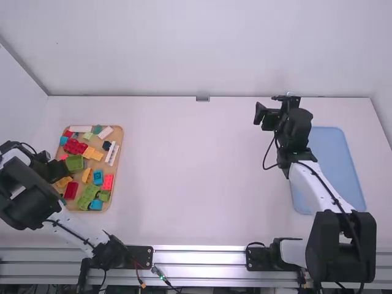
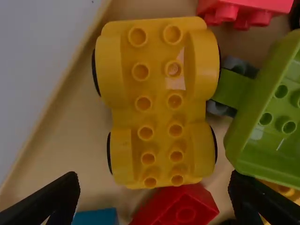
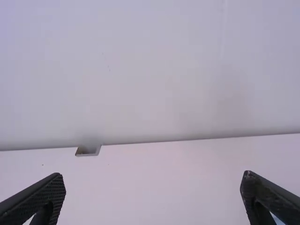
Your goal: Assemble lego blocks to make yellow taxi
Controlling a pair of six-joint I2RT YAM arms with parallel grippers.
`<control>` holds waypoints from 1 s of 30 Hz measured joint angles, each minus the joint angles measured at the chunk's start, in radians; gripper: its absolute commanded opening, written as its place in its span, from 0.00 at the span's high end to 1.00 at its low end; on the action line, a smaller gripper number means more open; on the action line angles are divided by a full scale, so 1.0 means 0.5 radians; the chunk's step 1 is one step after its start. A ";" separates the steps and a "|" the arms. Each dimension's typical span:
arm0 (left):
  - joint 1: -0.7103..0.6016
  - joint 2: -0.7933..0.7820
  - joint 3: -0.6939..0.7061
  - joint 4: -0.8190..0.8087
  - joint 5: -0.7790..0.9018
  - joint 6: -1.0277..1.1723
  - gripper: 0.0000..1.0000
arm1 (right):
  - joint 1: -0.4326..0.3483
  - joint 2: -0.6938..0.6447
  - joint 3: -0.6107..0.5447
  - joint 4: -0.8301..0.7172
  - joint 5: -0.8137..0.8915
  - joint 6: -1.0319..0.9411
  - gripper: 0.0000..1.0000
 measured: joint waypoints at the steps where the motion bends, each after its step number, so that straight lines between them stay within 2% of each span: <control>1: 0.000 0.000 -0.003 0.005 0.000 -0.001 0.16 | 0.000 0.000 -0.001 0.000 -0.005 0.005 0.01; 9: 0.000 0.001 -0.123 0.259 0.000 -0.001 0.20 | 0.000 0.000 -0.001 -0.002 -0.002 0.000 0.01; 21: -0.004 0.000 -0.269 0.489 0.005 -0.009 0.18 | 0.000 0.000 -0.001 -0.002 -0.004 0.006 0.01; 25: -0.005 0.000 -0.308 0.557 0.005 -0.009 0.24 | 0.000 0.000 -0.001 -0.002 -0.002 -0.002 0.03; 27: -0.005 0.000 -0.308 0.578 0.005 -0.010 0.31 | 0.000 0.000 -0.001 -0.002 -0.007 0.002 0.01; 29: -0.004 0.000 -0.308 0.577 0.005 -0.007 0.31 | 0.000 0.000 -0.001 -0.003 -0.008 0.002 0.01; 30: -0.004 0.000 -0.309 0.580 0.006 -0.008 0.35 | 0.000 0.000 -0.001 -0.008 -0.005 0.000 0.01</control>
